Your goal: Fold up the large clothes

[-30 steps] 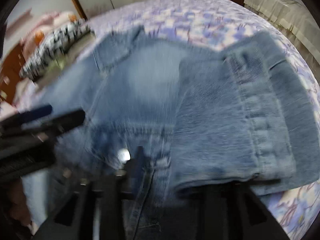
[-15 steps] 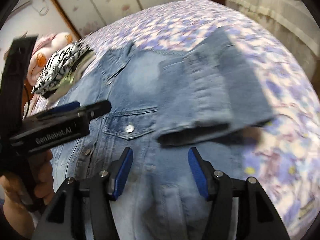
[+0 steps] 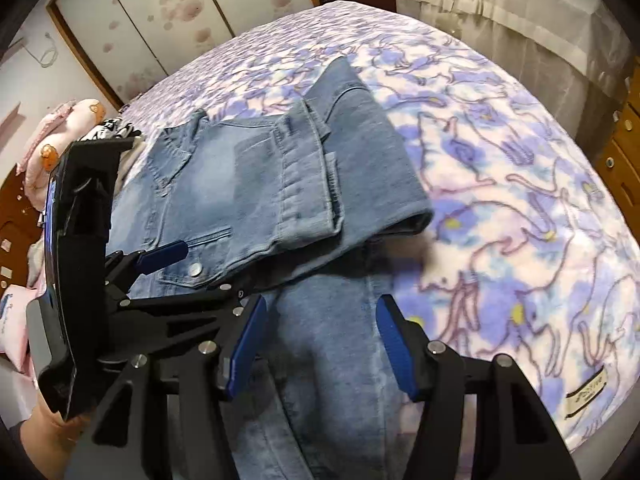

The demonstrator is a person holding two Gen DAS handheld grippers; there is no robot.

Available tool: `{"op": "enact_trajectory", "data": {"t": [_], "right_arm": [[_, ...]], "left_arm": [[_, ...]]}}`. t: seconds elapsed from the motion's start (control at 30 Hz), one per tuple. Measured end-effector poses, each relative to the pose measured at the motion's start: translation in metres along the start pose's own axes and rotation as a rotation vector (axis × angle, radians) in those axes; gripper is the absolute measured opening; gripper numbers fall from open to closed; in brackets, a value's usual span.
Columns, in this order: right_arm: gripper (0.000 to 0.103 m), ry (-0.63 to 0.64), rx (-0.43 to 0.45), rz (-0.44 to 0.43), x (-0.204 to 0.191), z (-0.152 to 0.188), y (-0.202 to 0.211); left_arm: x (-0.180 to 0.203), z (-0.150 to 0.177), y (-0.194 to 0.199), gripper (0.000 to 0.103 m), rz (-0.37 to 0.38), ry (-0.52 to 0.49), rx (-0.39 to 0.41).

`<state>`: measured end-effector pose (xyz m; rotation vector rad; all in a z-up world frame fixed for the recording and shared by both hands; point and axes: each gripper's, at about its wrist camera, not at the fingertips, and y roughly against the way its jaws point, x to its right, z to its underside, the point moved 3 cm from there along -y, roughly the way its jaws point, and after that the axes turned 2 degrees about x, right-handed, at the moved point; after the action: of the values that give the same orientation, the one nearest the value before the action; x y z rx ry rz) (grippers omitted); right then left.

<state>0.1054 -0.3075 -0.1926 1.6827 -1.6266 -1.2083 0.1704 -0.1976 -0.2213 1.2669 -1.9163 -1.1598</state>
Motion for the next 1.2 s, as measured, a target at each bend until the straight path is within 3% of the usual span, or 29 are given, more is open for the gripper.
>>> {"op": "enact_trajectory", "data": {"t": [0.1,0.13,0.17,0.2,0.3,0.47,0.63,0.7,0.77,0.83,0.87,0.97,1.07,1.2], "right_arm": [[0.058,-0.014,0.011,0.011,0.006,-0.002,0.001],[0.058,-0.021,0.01,0.013,0.008,-0.002,0.0],[0.058,-0.027,0.008,0.016,0.009,-0.003,0.0],[0.058,-0.032,0.007,0.019,0.011,-0.003,-0.001],[0.058,-0.039,0.01,0.018,0.012,-0.003,0.001],[0.058,-0.027,0.033,0.012,0.012,-0.003,0.009],[0.058,-0.008,0.039,0.006,0.003,-0.004,0.009],[0.058,0.006,0.033,0.003,-0.002,-0.003,0.006],[0.058,0.019,0.022,0.004,-0.008,-0.001,0.0],[0.058,0.032,0.007,0.005,-0.013,0.0,-0.005],[0.058,0.037,-0.003,0.002,-0.016,0.0,-0.008],[0.058,0.04,-0.023,-0.017,-0.021,-0.004,-0.015],[0.058,0.05,-0.027,-0.026,-0.025,-0.018,-0.02],[0.058,0.081,-0.02,-0.03,-0.029,-0.049,-0.03]], "left_arm": [[0.006,-0.007,-0.005,0.08,-0.009,-0.014,0.003],[0.007,-0.009,-0.006,0.055,-0.006,-0.012,0.005],[0.006,-0.012,-0.007,0.035,0.021,-0.006,0.001],[0.006,-0.015,-0.008,0.009,0.069,0.011,-0.017],[-0.007,-0.03,0.01,0.007,0.083,0.053,0.06],[-0.052,-0.056,0.074,0.006,-0.021,0.089,0.304],[-0.143,-0.048,0.104,0.007,-0.09,0.28,0.401],[-0.181,-0.028,0.099,0.008,-0.121,0.368,0.386],[-0.222,0.001,0.077,0.017,-0.114,0.489,0.283],[-0.252,0.029,0.051,0.046,-0.062,0.599,0.167],[-0.264,0.044,0.04,0.053,-0.026,0.655,0.118],[-0.29,0.073,0.022,0.056,0.037,0.751,0.045],[-0.302,0.082,0.016,0.059,0.089,0.775,0.052],[-0.313,0.072,0.015,0.079,0.162,0.728,0.058]]}}
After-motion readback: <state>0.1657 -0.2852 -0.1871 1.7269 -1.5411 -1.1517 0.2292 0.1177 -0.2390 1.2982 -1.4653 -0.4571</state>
